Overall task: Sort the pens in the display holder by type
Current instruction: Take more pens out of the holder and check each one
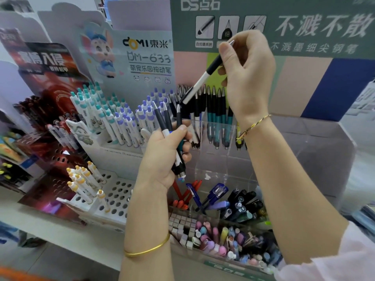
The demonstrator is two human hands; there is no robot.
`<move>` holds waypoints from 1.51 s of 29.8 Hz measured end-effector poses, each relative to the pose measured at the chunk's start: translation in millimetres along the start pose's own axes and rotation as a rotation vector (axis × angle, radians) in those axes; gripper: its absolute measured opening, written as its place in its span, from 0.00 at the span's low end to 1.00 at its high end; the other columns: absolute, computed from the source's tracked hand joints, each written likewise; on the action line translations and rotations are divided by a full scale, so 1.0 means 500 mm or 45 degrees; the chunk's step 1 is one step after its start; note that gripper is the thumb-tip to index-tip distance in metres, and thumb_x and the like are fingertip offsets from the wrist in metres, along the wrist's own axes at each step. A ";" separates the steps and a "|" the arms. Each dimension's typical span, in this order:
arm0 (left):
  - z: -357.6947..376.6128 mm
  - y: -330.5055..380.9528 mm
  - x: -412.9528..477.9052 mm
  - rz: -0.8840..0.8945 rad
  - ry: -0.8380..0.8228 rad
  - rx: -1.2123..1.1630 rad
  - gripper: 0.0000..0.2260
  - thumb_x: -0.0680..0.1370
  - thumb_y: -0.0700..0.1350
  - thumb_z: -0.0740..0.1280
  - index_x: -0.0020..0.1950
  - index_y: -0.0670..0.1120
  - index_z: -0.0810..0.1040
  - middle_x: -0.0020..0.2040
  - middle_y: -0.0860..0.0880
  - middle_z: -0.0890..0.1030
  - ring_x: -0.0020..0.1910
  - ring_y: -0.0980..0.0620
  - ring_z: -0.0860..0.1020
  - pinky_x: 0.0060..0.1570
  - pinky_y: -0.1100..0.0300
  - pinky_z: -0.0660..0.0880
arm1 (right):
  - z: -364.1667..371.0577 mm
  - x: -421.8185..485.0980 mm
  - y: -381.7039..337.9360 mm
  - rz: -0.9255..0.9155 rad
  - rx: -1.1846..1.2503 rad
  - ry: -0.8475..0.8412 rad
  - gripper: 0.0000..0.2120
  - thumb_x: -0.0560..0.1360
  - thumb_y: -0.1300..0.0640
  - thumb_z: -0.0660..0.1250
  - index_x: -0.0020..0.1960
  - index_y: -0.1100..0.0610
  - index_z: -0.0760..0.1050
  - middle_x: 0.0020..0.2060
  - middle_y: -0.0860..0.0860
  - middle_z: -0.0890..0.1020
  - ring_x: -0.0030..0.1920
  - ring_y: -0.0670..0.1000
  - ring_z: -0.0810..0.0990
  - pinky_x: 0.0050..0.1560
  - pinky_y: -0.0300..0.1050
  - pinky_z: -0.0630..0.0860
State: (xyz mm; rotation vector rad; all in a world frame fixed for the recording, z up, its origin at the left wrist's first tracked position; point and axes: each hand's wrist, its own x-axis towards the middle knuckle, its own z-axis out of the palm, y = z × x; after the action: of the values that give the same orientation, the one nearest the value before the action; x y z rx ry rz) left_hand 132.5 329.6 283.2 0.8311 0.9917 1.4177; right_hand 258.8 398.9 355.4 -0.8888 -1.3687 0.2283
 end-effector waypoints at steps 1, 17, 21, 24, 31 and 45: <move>0.001 -0.001 0.000 -0.003 0.003 -0.016 0.07 0.81 0.37 0.59 0.55 0.41 0.76 0.32 0.51 0.75 0.26 0.57 0.69 0.22 0.67 0.67 | 0.001 -0.002 0.001 -0.040 -0.015 0.023 0.06 0.76 0.57 0.63 0.41 0.50 0.68 0.35 0.43 0.74 0.37 0.52 0.79 0.37 0.48 0.76; 0.000 -0.011 0.001 0.004 0.005 -0.047 0.10 0.81 0.38 0.58 0.58 0.39 0.76 0.32 0.50 0.77 0.28 0.58 0.72 0.24 0.66 0.69 | 0.040 -0.025 0.006 -0.079 -0.614 -0.523 0.09 0.75 0.55 0.68 0.49 0.61 0.75 0.44 0.54 0.80 0.46 0.54 0.78 0.47 0.47 0.74; 0.000 -0.009 -0.003 0.011 -0.011 -0.026 0.09 0.81 0.39 0.58 0.57 0.41 0.77 0.33 0.50 0.77 0.29 0.57 0.73 0.25 0.66 0.70 | 0.047 -0.036 0.022 0.110 -0.805 -0.652 0.12 0.75 0.50 0.67 0.48 0.59 0.73 0.42 0.52 0.77 0.45 0.56 0.76 0.40 0.45 0.69; -0.002 -0.005 -0.007 -0.003 -0.023 -0.052 0.09 0.82 0.39 0.58 0.57 0.41 0.77 0.33 0.49 0.77 0.28 0.56 0.75 0.26 0.64 0.73 | 0.038 -0.033 0.016 0.122 -0.694 -0.558 0.15 0.74 0.48 0.69 0.49 0.60 0.73 0.42 0.52 0.78 0.45 0.55 0.77 0.43 0.49 0.74; 0.004 0.002 -0.010 0.050 -0.182 -0.035 0.09 0.81 0.43 0.59 0.55 0.43 0.77 0.32 0.51 0.72 0.23 0.58 0.66 0.23 0.66 0.63 | 0.001 -0.041 -0.028 0.084 -0.286 -0.666 0.07 0.74 0.53 0.69 0.42 0.56 0.78 0.30 0.42 0.73 0.32 0.41 0.70 0.36 0.34 0.69; 0.024 -0.003 -0.017 0.072 -0.162 0.184 0.12 0.77 0.52 0.65 0.49 0.44 0.69 0.30 0.54 0.67 0.26 0.57 0.63 0.23 0.66 0.62 | 0.006 -0.047 -0.036 0.273 -0.059 -0.598 0.12 0.70 0.59 0.67 0.39 0.70 0.75 0.32 0.57 0.75 0.32 0.53 0.73 0.32 0.51 0.69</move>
State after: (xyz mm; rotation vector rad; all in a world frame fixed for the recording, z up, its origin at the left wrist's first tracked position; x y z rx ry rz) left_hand 144.9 322.4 287.0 1.0504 0.9880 1.3349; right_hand 244.2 373.8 349.5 -1.0642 -1.7138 0.6020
